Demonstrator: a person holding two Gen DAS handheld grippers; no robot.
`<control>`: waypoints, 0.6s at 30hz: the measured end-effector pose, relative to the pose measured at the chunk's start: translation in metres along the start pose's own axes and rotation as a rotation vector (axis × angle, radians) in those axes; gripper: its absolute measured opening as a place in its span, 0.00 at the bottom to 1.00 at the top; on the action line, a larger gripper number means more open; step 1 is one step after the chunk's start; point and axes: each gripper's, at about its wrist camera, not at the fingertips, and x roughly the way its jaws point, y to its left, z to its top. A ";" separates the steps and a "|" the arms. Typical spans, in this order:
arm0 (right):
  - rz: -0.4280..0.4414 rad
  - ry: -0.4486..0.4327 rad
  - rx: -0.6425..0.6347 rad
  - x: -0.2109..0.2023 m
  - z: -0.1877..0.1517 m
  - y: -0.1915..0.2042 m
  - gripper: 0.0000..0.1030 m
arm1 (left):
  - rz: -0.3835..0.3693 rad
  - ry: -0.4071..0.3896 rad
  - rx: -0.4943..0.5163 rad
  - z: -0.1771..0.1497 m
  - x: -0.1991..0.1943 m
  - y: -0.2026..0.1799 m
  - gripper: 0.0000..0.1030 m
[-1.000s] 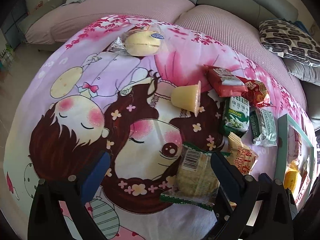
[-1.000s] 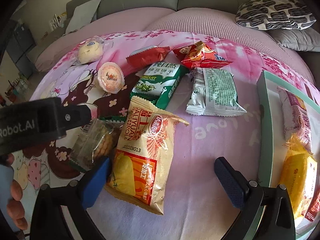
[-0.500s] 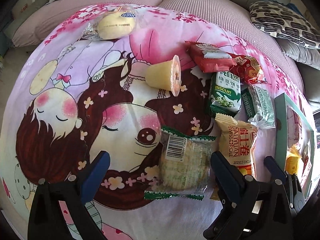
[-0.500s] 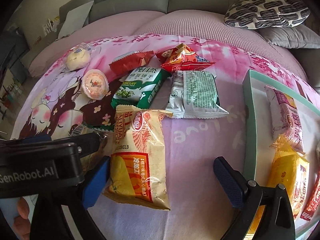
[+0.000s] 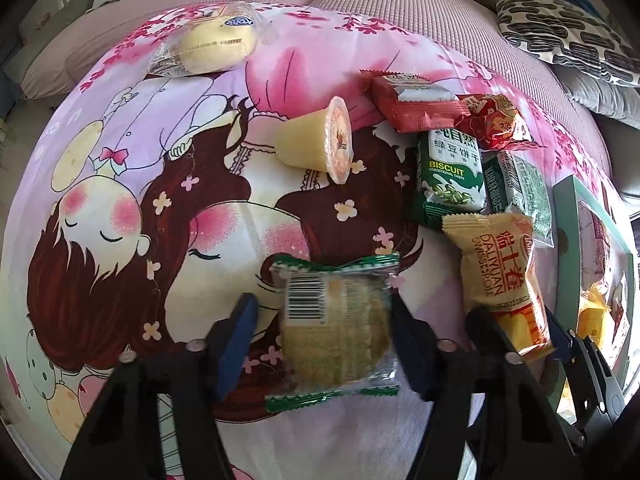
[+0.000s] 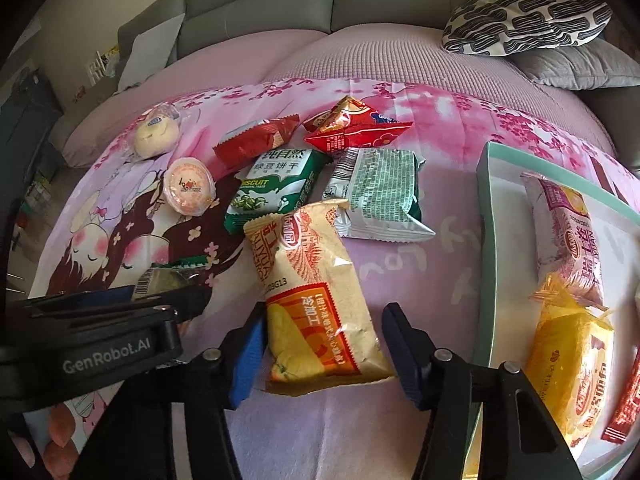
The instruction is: Organize snacks
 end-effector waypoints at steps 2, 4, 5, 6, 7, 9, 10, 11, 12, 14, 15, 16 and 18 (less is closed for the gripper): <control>0.011 0.001 0.005 -0.001 0.000 -0.002 0.54 | -0.006 -0.005 -0.012 0.000 -0.001 0.002 0.51; 0.020 0.002 0.010 -0.001 0.001 -0.003 0.53 | -0.014 -0.008 -0.018 0.000 -0.002 0.006 0.51; 0.024 0.003 0.011 -0.002 0.001 -0.004 0.52 | -0.015 -0.009 -0.019 0.000 -0.003 0.006 0.50; 0.031 0.002 0.013 -0.002 0.001 -0.004 0.50 | -0.016 -0.011 -0.019 -0.001 -0.003 0.006 0.50; 0.041 0.002 0.016 -0.003 0.001 -0.004 0.49 | -0.019 -0.012 -0.019 0.000 -0.005 0.008 0.50; 0.056 0.000 0.017 -0.005 0.001 -0.003 0.48 | -0.026 -0.022 -0.028 0.002 -0.010 0.010 0.50; 0.057 -0.004 0.013 -0.006 0.000 -0.002 0.47 | -0.029 -0.029 -0.031 0.000 -0.018 0.020 0.50; 0.058 -0.006 0.008 -0.007 0.000 -0.001 0.46 | -0.029 -0.040 -0.036 0.000 -0.023 0.022 0.50; 0.061 -0.008 0.005 -0.008 -0.001 -0.001 0.46 | -0.028 -0.049 -0.041 -0.001 -0.025 0.023 0.50; 0.068 -0.013 0.002 -0.010 -0.001 0.000 0.44 | -0.029 -0.063 -0.054 0.000 -0.029 0.027 0.50; 0.071 -0.018 0.000 -0.012 0.000 0.000 0.42 | -0.031 -0.068 -0.061 0.000 -0.031 0.029 0.50; 0.072 -0.023 -0.003 -0.014 0.000 0.001 0.42 | -0.032 -0.074 -0.067 0.001 -0.034 0.031 0.50; 0.076 -0.032 -0.010 -0.018 0.000 0.002 0.40 | -0.033 -0.086 -0.079 0.001 -0.038 0.035 0.50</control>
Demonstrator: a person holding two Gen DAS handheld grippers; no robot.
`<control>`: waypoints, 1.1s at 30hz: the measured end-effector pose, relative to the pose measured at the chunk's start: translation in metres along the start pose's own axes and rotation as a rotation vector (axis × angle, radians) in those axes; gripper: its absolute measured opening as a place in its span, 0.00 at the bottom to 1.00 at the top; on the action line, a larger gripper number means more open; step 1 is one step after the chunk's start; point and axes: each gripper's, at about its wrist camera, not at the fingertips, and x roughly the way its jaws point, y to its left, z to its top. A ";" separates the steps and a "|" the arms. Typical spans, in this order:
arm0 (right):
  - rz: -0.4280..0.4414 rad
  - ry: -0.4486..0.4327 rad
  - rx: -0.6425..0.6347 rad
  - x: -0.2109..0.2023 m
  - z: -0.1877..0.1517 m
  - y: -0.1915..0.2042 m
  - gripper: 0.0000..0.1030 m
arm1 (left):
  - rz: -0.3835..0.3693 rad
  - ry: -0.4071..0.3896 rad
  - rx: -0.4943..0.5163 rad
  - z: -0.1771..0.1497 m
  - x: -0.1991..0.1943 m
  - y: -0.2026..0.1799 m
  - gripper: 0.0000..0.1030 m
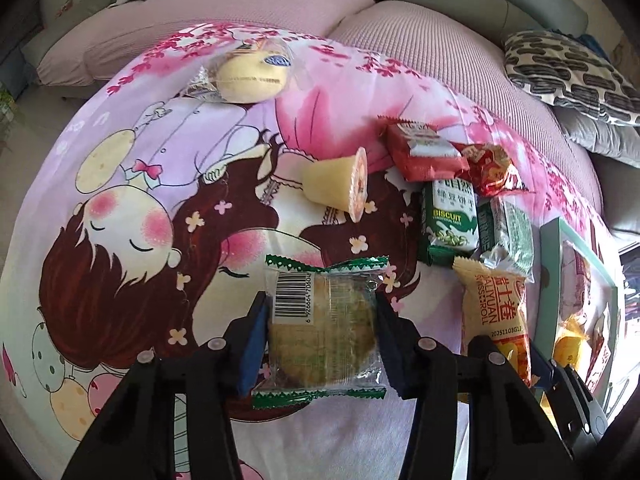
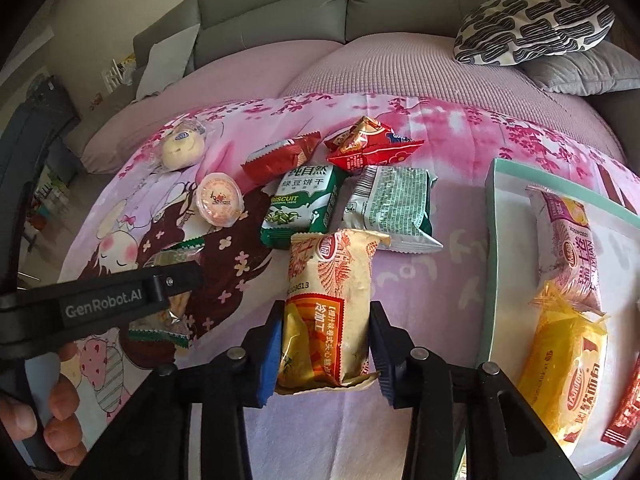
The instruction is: Organize snacks
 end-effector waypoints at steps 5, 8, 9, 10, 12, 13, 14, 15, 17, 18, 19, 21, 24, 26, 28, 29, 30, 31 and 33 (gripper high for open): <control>0.010 -0.021 -0.009 -0.012 0.001 0.002 0.39 | -0.001 -0.023 -0.018 -0.002 -0.009 0.002 0.50; 0.016 -0.038 -0.010 -0.019 0.002 0.003 0.38 | -0.003 -0.030 -0.022 -0.002 -0.013 0.003 0.50; 0.016 -0.042 -0.013 -0.021 0.002 0.003 0.36 | -0.002 -0.032 -0.022 -0.001 -0.011 0.002 0.50; 0.013 -0.042 -0.018 -0.021 0.002 0.003 0.36 | -0.001 -0.033 -0.022 -0.001 -0.012 0.002 0.50; 0.009 -0.028 -0.023 -0.018 0.002 0.004 0.36 | 0.000 -0.030 -0.020 -0.003 -0.013 0.002 0.50; 0.009 -0.015 -0.020 -0.015 0.001 0.003 0.36 | 0.001 -0.027 -0.018 -0.003 -0.013 0.001 0.50; 0.011 0.000 -0.018 -0.013 0.000 0.002 0.36 | 0.002 -0.023 -0.017 -0.003 -0.012 0.000 0.50; 0.009 0.015 -0.015 -0.010 -0.001 0.002 0.36 | 0.004 -0.020 -0.015 -0.004 -0.011 0.000 0.50; 0.007 0.035 -0.017 -0.006 -0.002 0.001 0.36 | 0.009 -0.009 -0.010 -0.004 -0.007 -0.002 0.50; 0.001 0.044 -0.016 -0.004 -0.003 0.001 0.36 | 0.012 -0.003 -0.008 -0.004 -0.005 -0.003 0.50; -0.006 0.055 -0.014 -0.002 -0.004 0.000 0.36 | 0.014 0.005 -0.004 -0.004 -0.003 -0.004 0.50; 0.005 0.063 0.001 0.002 -0.005 -0.003 0.36 | 0.017 0.018 0.002 -0.005 0.000 -0.005 0.50; 0.010 0.065 0.003 0.004 -0.005 -0.004 0.38 | 0.018 0.031 0.007 -0.005 0.004 -0.007 0.50; 0.005 0.070 -0.008 0.007 -0.005 -0.002 0.40 | 0.021 0.034 0.008 -0.006 0.005 -0.008 0.50; -0.009 0.088 -0.023 0.013 -0.006 0.001 0.42 | 0.024 0.039 0.009 -0.006 0.006 -0.008 0.50; -0.017 0.094 -0.035 0.015 -0.007 0.002 0.43 | 0.025 0.042 0.009 -0.006 0.007 -0.008 0.50; -0.029 0.096 -0.049 0.017 -0.008 0.005 0.43 | 0.026 0.045 0.009 -0.006 0.007 -0.009 0.50; -0.041 0.094 -0.064 0.018 -0.009 0.007 0.43 | 0.028 0.049 0.011 -0.006 0.009 -0.009 0.50; -0.060 0.091 -0.092 0.020 -0.010 0.011 0.44 | 0.032 0.057 0.013 -0.006 0.012 -0.011 0.50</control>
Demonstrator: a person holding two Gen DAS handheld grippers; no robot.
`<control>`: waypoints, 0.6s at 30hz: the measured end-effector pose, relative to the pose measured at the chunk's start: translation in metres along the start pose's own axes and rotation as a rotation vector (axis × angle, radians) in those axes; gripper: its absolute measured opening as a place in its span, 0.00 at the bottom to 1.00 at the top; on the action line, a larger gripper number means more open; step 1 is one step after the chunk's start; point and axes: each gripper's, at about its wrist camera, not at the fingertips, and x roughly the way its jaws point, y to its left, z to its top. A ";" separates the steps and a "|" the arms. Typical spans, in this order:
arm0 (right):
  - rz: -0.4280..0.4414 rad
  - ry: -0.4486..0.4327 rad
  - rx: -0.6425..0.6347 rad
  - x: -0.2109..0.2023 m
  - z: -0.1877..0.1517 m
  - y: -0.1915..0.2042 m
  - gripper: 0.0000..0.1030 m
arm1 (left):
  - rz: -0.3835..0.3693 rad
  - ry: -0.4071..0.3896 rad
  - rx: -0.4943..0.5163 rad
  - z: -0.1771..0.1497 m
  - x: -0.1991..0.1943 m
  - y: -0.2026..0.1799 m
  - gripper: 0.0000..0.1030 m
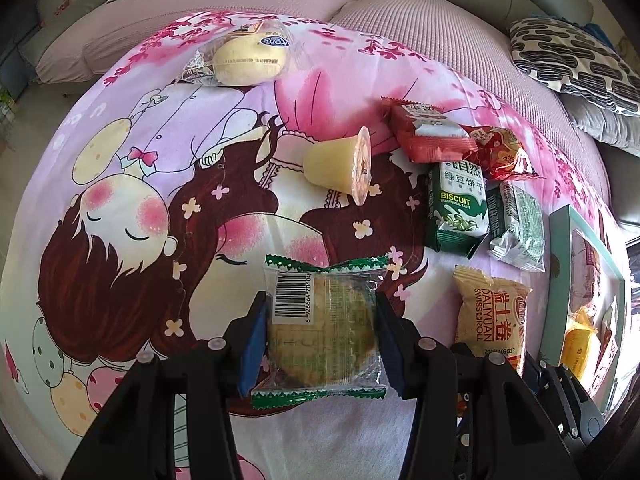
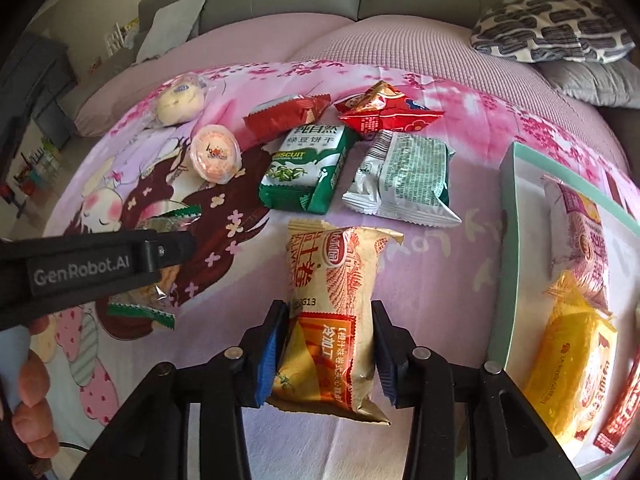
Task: Organize snacks
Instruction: 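Carry both packs into the tray and open both tools to release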
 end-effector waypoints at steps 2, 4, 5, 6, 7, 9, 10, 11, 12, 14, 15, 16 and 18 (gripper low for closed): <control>-0.015 0.000 -0.017 0.003 -0.001 0.002 0.44 | 0.003 0.008 0.003 0.000 0.003 -0.001 0.50; -0.032 -0.004 -0.040 0.004 -0.002 0.005 0.44 | 0.007 0.017 0.005 0.000 0.006 -0.002 0.50; -0.041 -0.006 -0.053 0.004 -0.003 0.007 0.44 | 0.010 0.021 0.006 0.001 0.008 -0.002 0.50; -0.050 -0.009 -0.063 0.004 -0.004 0.009 0.44 | 0.013 0.024 0.007 0.001 0.009 -0.003 0.50; -0.056 -0.012 -0.072 0.005 -0.004 0.011 0.45 | 0.016 0.027 0.009 0.001 0.010 -0.003 0.50; -0.062 -0.016 -0.083 0.005 -0.005 0.012 0.45 | 0.021 0.029 0.012 0.001 0.012 -0.005 0.50; -0.063 -0.019 -0.085 0.005 -0.005 0.012 0.45 | 0.024 0.030 0.014 0.000 0.014 -0.006 0.50; -0.063 -0.020 -0.086 0.004 -0.005 0.012 0.45 | 0.026 0.030 0.015 0.000 0.015 -0.006 0.50; -0.060 -0.020 -0.084 0.004 -0.005 0.012 0.45 | 0.028 0.031 0.016 0.000 0.016 -0.007 0.50; -0.054 -0.024 -0.079 0.003 -0.005 0.011 0.45 | 0.033 0.033 0.018 0.001 0.019 -0.008 0.50; -0.053 -0.025 -0.079 0.004 -0.004 0.011 0.45 | 0.035 0.033 0.019 0.001 0.020 -0.008 0.50; -0.053 -0.026 -0.081 0.004 -0.005 0.011 0.45 | 0.037 0.034 0.021 0.001 0.021 -0.009 0.51; -0.057 -0.028 -0.086 0.004 -0.004 0.012 0.45 | 0.042 0.034 0.023 0.002 0.022 -0.010 0.51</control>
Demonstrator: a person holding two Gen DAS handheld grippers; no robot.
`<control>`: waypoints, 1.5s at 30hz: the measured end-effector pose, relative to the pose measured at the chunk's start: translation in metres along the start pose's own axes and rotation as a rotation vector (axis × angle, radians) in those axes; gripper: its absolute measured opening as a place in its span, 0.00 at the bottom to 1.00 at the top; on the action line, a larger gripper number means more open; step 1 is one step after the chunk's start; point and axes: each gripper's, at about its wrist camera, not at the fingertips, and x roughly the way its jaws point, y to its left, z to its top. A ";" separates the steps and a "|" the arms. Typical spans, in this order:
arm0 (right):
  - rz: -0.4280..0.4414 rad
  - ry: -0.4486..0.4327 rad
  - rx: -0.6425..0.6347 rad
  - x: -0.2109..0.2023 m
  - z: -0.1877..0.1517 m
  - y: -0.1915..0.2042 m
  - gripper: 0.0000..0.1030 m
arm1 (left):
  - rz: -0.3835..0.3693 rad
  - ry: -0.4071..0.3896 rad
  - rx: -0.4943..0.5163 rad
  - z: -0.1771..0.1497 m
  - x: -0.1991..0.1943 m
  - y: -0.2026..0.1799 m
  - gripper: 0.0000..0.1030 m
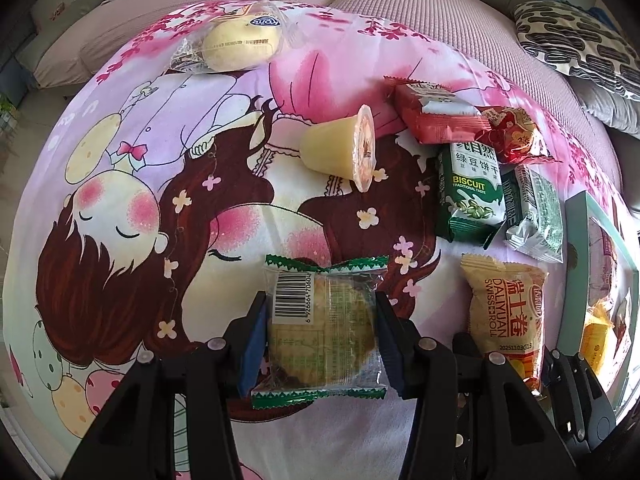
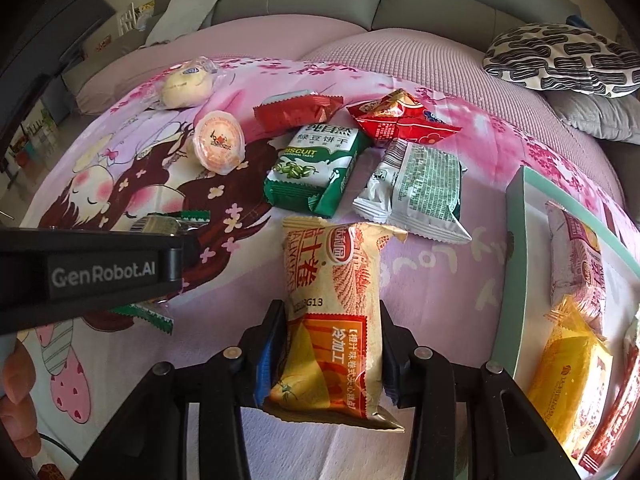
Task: Organize snacks
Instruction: 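Carry both packs into the tray and open both tools to release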
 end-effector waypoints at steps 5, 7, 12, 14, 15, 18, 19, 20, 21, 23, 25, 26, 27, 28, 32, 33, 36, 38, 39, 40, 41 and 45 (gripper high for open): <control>0.005 0.004 0.008 -0.002 0.001 -0.001 0.42 | 0.006 -0.002 0.005 0.002 0.002 -0.003 0.51; 0.013 0.007 0.019 -0.003 0.003 -0.003 0.41 | 0.004 -0.005 0.003 0.002 0.003 -0.004 0.50; 0.047 0.010 0.076 -0.006 0.006 -0.012 0.39 | -0.002 -0.020 -0.013 0.004 -0.004 0.002 0.50; 0.055 0.000 0.088 -0.010 0.007 -0.015 0.39 | -0.006 -0.032 -0.022 0.005 -0.008 0.005 0.50; 0.057 -0.007 0.092 -0.012 0.008 -0.016 0.39 | -0.009 -0.039 -0.026 0.006 -0.010 0.006 0.50; 0.065 -0.032 0.103 -0.022 0.009 -0.018 0.39 | -0.015 -0.061 -0.037 0.007 -0.018 0.009 0.50; 0.071 -0.041 0.107 -0.025 0.010 -0.019 0.39 | -0.016 -0.070 -0.042 0.008 -0.022 0.010 0.50; 0.076 -0.051 0.112 -0.029 0.010 -0.020 0.39 | -0.019 -0.080 -0.046 0.009 -0.026 0.013 0.50; 0.080 -0.062 0.116 -0.034 0.011 -0.020 0.39 | -0.021 -0.090 -0.050 0.009 -0.030 0.014 0.50; 0.081 -0.086 0.121 -0.043 0.012 -0.021 0.39 | -0.028 -0.112 -0.058 0.011 -0.039 0.014 0.50; 0.081 -0.104 0.125 -0.051 0.012 -0.022 0.39 | -0.034 -0.132 -0.061 0.011 -0.045 0.013 0.50; 0.081 -0.110 0.129 -0.054 0.011 -0.023 0.39 | -0.036 -0.141 -0.063 0.010 -0.047 0.011 0.50; 0.081 -0.114 0.135 -0.057 0.011 -0.025 0.39 | -0.037 -0.150 -0.061 0.009 -0.050 0.009 0.50; 0.081 -0.117 0.142 -0.059 0.011 -0.027 0.39 | -0.038 -0.162 -0.050 0.009 -0.053 0.005 0.50; 0.056 -0.134 0.177 -0.068 0.009 -0.044 0.39 | -0.056 -0.197 -0.001 0.009 -0.064 -0.015 0.50; 0.046 -0.140 0.197 -0.071 0.008 -0.051 0.39 | -0.063 -0.205 0.014 0.008 -0.066 -0.021 0.50; 0.006 -0.159 0.269 -0.083 0.003 -0.080 0.39 | -0.081 -0.225 0.071 0.006 -0.070 -0.044 0.50; -0.038 -0.170 0.319 -0.090 -0.001 -0.102 0.39 | -0.096 -0.234 0.116 0.003 -0.073 -0.062 0.50; -0.059 -0.176 0.348 -0.094 -0.004 -0.114 0.39 | -0.106 -0.238 0.143 0.001 -0.074 -0.071 0.50; -0.077 -0.182 0.380 -0.099 -0.008 -0.126 0.39 | -0.115 -0.242 0.168 -0.002 -0.075 -0.081 0.50; -0.092 -0.188 0.414 -0.104 -0.012 -0.139 0.39 | -0.124 -0.244 0.193 -0.004 -0.076 -0.089 0.50; -0.163 -0.207 0.544 -0.121 -0.029 -0.187 0.39 | -0.163 -0.252 0.300 -0.017 -0.078 -0.126 0.50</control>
